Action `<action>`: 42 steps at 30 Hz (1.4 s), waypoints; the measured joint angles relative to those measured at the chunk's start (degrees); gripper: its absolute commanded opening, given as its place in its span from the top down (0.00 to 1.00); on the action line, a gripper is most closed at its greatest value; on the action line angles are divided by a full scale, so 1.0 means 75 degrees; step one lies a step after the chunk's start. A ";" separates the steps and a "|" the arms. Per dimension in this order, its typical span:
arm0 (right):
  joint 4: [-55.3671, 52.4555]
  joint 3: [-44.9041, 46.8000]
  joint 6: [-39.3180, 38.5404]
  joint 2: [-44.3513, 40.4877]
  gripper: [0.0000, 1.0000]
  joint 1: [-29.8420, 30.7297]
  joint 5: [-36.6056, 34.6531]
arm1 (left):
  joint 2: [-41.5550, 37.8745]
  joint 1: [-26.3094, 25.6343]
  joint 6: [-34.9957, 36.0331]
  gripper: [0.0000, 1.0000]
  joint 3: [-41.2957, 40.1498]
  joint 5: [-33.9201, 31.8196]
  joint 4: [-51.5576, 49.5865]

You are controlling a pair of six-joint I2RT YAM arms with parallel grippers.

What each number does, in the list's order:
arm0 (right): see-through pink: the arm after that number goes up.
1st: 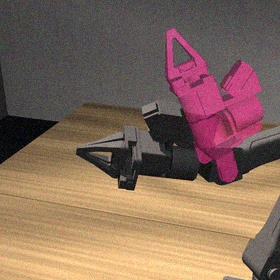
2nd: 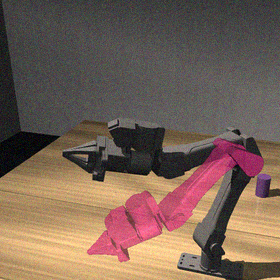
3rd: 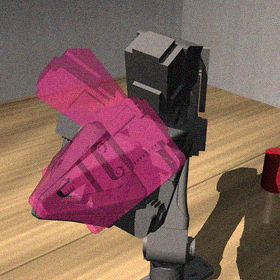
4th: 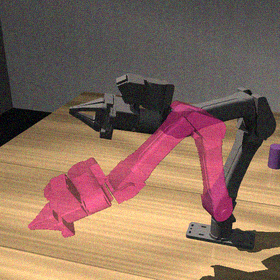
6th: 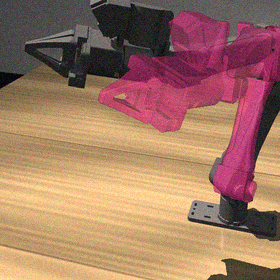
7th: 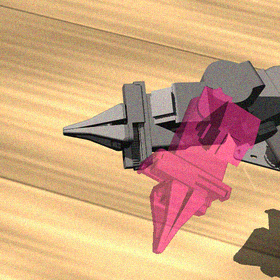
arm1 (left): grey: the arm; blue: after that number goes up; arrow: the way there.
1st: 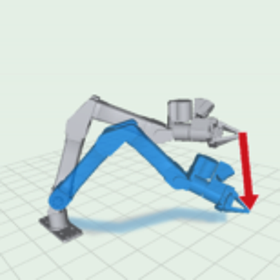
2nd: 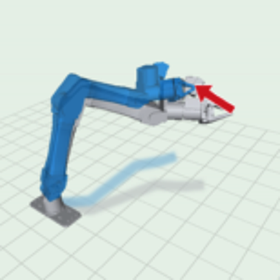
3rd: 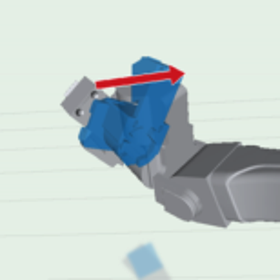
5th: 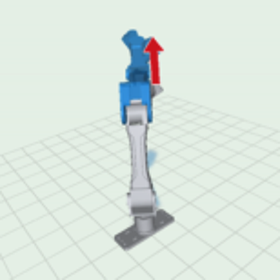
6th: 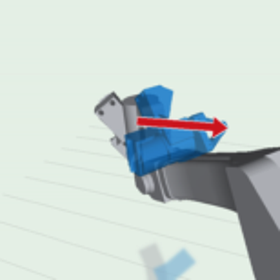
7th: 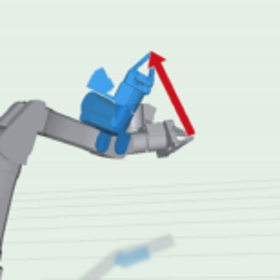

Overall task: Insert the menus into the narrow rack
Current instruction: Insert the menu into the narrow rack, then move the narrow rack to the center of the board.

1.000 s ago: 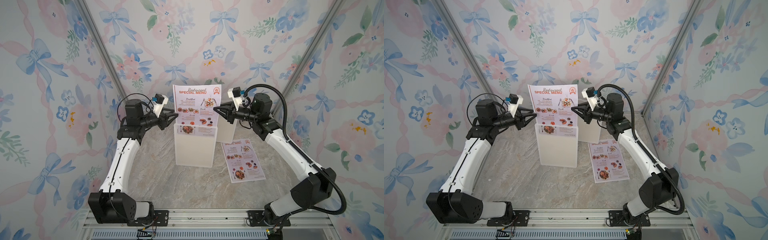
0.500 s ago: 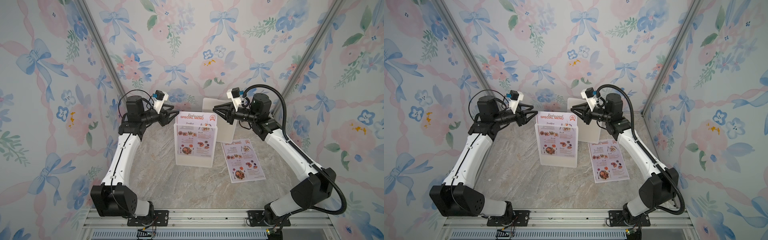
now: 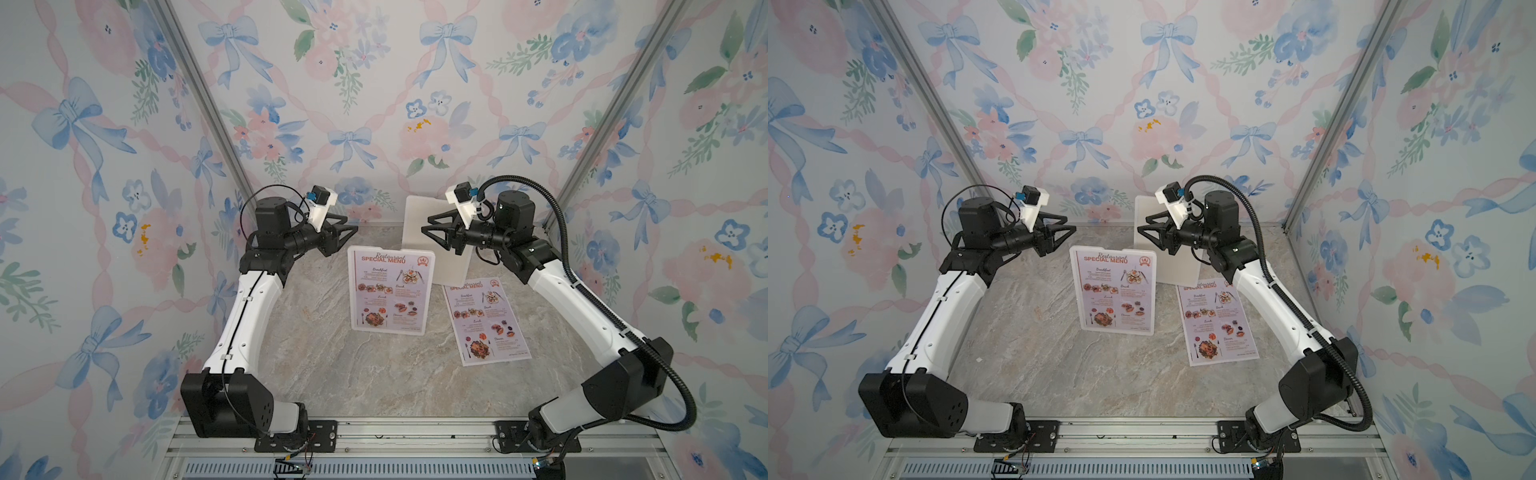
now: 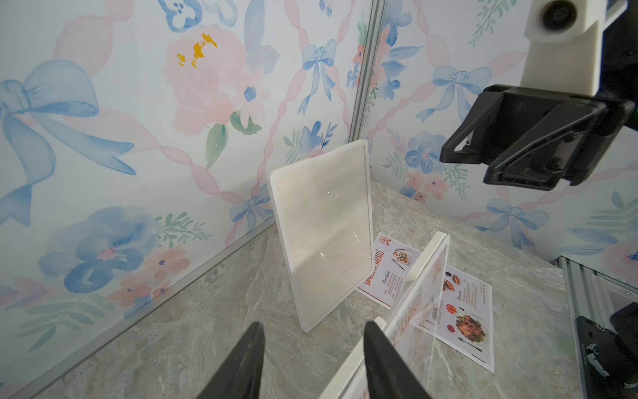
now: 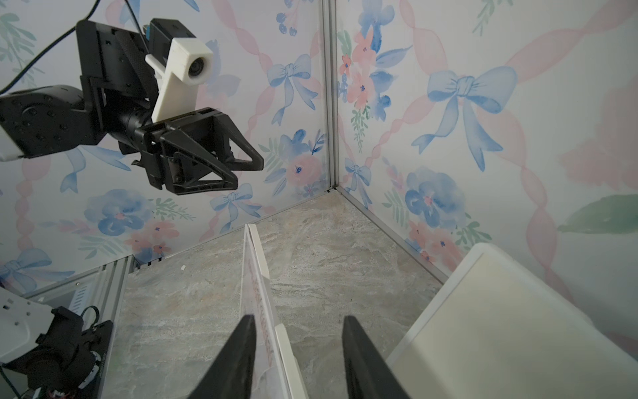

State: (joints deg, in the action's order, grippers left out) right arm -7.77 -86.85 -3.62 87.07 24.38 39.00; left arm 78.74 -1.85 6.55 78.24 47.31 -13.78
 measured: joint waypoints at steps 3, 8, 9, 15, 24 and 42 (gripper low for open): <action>-0.0452 0.0111 -0.0047 -0.0242 0.42 0.0122 -0.0609 | -0.0236 -0.0358 -0.0160 0.52 -0.0312 -0.0574 0.0003; -0.0941 0.0627 0.0230 -0.0845 0.32 0.0262 -0.1734 | -0.0647 -0.1157 -0.0539 0.46 -0.0708 -0.2276 0.0026; -0.1014 0.0766 0.0297 -0.0979 0.30 0.0262 -0.1859 | -0.0746 -0.1160 -0.0647 0.45 -0.0816 -0.2463 0.0067; -0.1294 0.1836 0.0434 -0.1781 0.25 0.0026 -0.1376 | -0.1600 -0.0280 -0.1288 0.42 -0.1906 -0.2221 0.0635; -0.1807 0.2104 -0.0154 -0.1804 0.29 -0.0571 0.0638 | -0.2168 -0.0105 -0.1081 0.27 -0.3509 -0.1320 0.1233; -0.1265 0.2486 -0.0863 -0.0627 0.51 -0.0434 0.0551 | -0.2375 0.0286 -0.1032 0.28 -0.4535 -0.1786 0.1999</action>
State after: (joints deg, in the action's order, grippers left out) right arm -17.26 -68.20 -10.09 82.37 21.12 43.13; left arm 60.93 0.30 -1.19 44.23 33.91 1.21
